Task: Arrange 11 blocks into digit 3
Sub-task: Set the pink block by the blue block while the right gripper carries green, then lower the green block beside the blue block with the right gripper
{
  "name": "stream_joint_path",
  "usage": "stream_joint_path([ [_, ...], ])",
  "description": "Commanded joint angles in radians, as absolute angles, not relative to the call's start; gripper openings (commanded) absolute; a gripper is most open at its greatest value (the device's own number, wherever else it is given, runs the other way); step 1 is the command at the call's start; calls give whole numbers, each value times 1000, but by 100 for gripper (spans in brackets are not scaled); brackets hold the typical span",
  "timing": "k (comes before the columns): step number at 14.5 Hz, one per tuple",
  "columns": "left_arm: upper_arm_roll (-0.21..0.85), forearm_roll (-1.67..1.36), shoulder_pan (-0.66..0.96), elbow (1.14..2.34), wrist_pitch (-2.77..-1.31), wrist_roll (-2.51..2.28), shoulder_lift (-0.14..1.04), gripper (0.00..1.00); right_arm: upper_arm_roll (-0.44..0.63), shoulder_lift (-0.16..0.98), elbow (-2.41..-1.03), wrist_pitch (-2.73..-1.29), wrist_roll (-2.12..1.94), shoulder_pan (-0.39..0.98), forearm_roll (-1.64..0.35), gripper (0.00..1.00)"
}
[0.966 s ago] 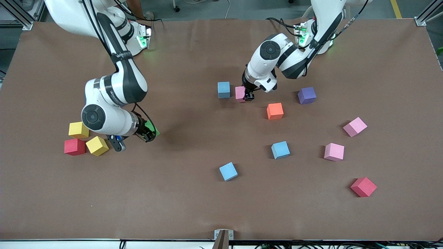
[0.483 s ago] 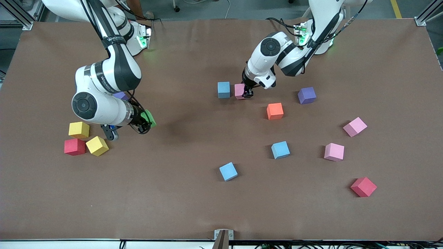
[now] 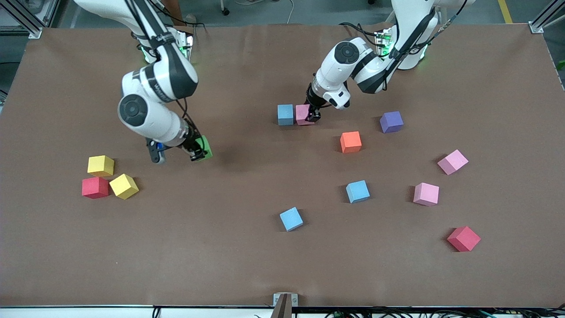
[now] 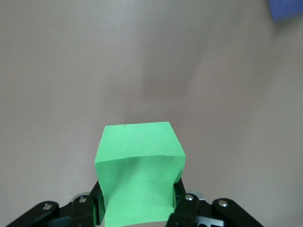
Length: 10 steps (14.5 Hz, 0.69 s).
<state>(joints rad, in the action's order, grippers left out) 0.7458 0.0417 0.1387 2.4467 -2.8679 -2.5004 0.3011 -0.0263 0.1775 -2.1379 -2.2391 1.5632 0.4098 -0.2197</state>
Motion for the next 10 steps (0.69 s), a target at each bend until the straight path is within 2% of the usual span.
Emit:
stream_joint_path([
  [1, 753, 32, 138, 2488, -2905, -2505, 264, 25, -74, 104, -2255, -2313, 1716, 406, -209, 0],
  [6, 753, 35, 138, 2539, -3003, -2497, 261, 25, -123, 117, -2286, -2358, 1870, 417, -209, 0],
  [10, 753, 37, 135, 2569, -3071, -2494, 261, 25, -140, 192, -2289, -2462, 1923, 455, -213, 0],
])
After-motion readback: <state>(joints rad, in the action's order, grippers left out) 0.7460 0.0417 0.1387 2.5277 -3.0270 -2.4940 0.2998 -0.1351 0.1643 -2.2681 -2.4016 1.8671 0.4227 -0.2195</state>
